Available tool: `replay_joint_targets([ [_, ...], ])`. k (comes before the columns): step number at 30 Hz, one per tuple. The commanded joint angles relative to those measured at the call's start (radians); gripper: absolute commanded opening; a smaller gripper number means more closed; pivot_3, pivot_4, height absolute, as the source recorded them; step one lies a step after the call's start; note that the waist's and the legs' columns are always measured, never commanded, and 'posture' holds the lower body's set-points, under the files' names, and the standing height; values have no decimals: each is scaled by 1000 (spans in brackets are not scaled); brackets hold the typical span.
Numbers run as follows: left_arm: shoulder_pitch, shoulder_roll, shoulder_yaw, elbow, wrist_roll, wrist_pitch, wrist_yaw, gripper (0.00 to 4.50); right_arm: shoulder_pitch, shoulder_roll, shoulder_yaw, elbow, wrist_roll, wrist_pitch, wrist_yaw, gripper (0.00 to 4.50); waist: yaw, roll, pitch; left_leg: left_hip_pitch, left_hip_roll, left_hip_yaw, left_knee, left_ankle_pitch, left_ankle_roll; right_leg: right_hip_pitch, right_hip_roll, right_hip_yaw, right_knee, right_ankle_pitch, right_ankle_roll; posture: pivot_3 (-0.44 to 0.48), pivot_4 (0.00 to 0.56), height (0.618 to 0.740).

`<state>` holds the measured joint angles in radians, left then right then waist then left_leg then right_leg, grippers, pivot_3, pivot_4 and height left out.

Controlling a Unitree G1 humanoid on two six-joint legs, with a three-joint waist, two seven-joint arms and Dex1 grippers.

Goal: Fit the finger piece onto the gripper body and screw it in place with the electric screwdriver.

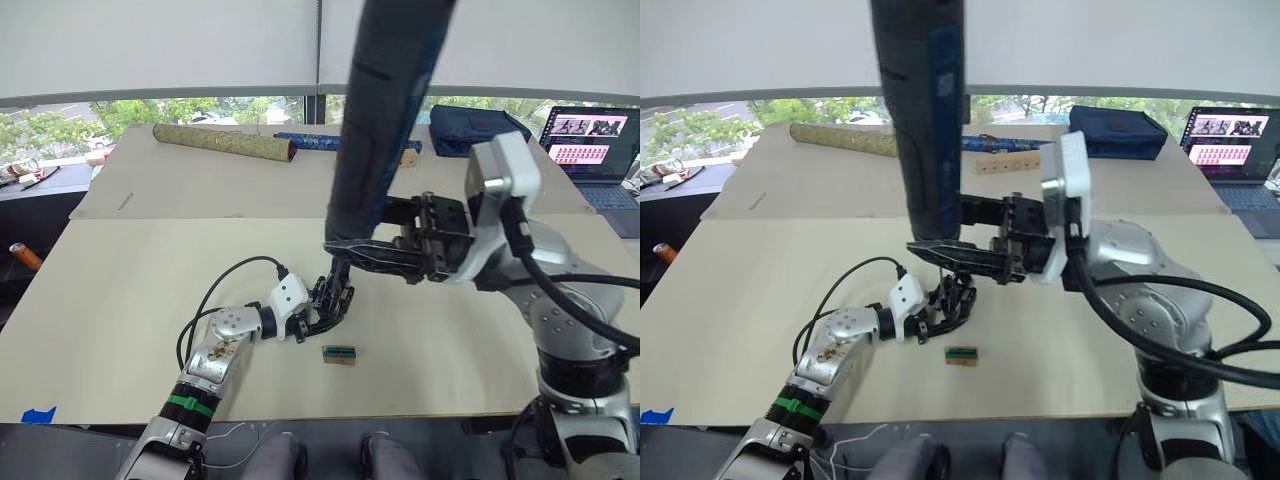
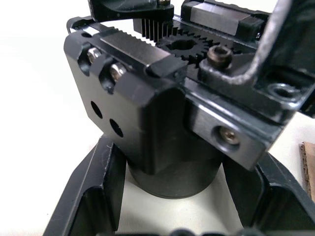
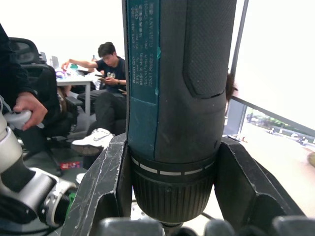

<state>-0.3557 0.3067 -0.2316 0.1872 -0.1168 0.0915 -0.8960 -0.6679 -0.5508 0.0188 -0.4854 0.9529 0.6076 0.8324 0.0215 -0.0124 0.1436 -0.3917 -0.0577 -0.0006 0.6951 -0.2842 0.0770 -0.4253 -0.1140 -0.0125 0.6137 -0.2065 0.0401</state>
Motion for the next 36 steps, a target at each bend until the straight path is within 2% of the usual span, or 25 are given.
replay_joint_targets([
  [1, 6, 7, -17, 11, 5, 16, -11, 2310, -47, 33, 12, 9, -30, -15, -13, 1904, -2, 0, 0, 0, 0, 0, 0, 0, 0, 0, 0, 0, 0, 0, 0, 0, 150, 740],
  [9, 21, 9, -19, -9, 2, 29, -7, 2310, -68, 84, 73, 56, -142, -22, -10, 1904, -5, 0, 0, 0, -1, 1, 0, 3, -5, -1, 2, -1, 1, 0, 0, 0, 150, 740],
  [36, 33, 20, -21, -24, 1, 50, -6, 2310, -8, 162, 120, 109, -315, -72, 43, 1904, -10, 0, 0, 0, -2, 1, -1, 4, -6, -1, 3, -1, 1, 0, 0, 0, 150, 740],
])
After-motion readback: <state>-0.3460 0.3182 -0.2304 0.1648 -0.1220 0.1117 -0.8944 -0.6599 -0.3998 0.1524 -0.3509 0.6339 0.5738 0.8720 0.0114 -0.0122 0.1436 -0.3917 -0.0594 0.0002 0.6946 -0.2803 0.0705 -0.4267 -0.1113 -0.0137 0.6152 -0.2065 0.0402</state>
